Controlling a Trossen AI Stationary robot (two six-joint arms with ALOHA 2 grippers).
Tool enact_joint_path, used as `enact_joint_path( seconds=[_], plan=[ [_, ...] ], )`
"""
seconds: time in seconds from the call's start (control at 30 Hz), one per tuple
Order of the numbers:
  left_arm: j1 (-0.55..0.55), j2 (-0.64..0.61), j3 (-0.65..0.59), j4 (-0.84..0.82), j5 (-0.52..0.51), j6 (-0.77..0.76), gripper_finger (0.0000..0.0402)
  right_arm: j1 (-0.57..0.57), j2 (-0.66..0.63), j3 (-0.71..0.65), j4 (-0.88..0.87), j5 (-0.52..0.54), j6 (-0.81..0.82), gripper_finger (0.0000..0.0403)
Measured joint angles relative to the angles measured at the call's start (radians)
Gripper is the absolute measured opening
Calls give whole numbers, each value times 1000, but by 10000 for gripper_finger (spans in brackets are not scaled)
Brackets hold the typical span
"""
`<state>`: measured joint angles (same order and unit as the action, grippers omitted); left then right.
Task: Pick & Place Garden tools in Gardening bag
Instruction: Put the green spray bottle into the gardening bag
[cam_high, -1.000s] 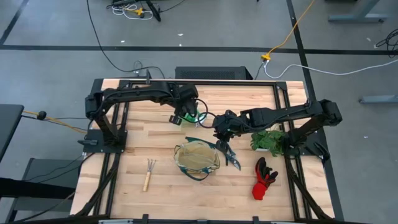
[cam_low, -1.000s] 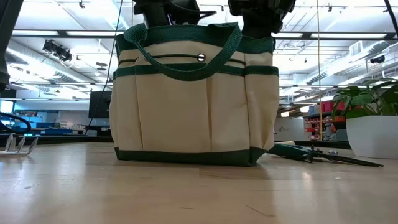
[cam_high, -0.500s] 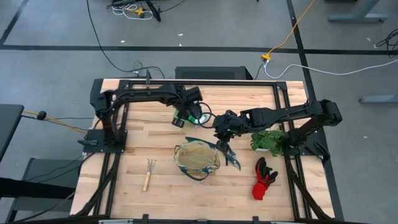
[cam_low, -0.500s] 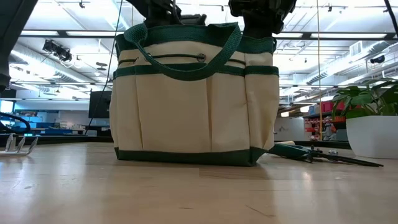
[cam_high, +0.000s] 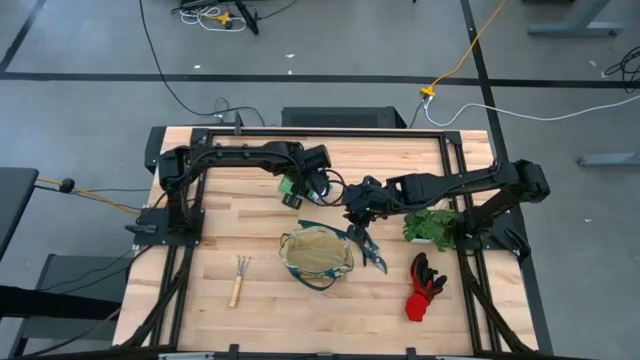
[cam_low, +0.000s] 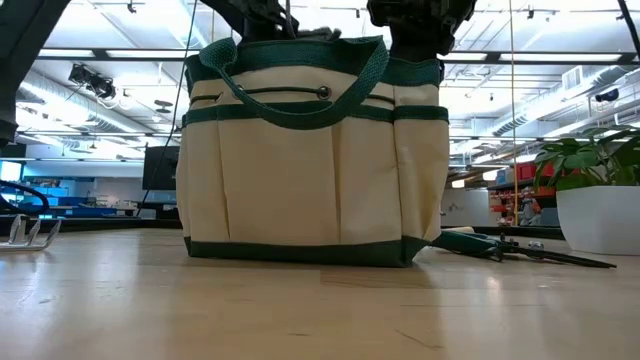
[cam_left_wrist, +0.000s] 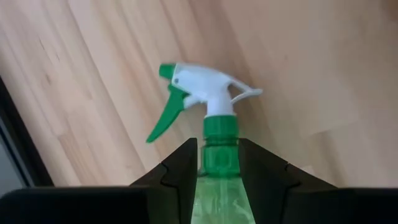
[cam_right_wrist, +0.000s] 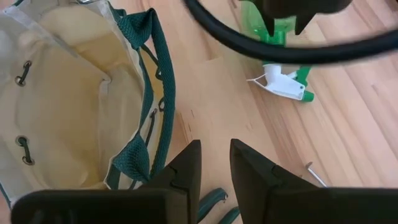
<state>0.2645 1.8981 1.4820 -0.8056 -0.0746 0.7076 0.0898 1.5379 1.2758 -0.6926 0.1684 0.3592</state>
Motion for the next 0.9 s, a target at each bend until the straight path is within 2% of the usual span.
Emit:
enact_joint_path(
  seconds=[0.43, 0.67, 0.9],
  plan=[
    [-18, 24, -1, -5, -7, -75, 231, 0, 0, 0, 7, 0, 2, 87],
    [-29, 56, 0, 24, -11, -100, 237, 6, 0, 0, 11, 0, 10, 87],
    [-27, 126, 0, 3, -81, -123, 237, 33, 0, 0, 11, 0, 18, 87]
  ],
)
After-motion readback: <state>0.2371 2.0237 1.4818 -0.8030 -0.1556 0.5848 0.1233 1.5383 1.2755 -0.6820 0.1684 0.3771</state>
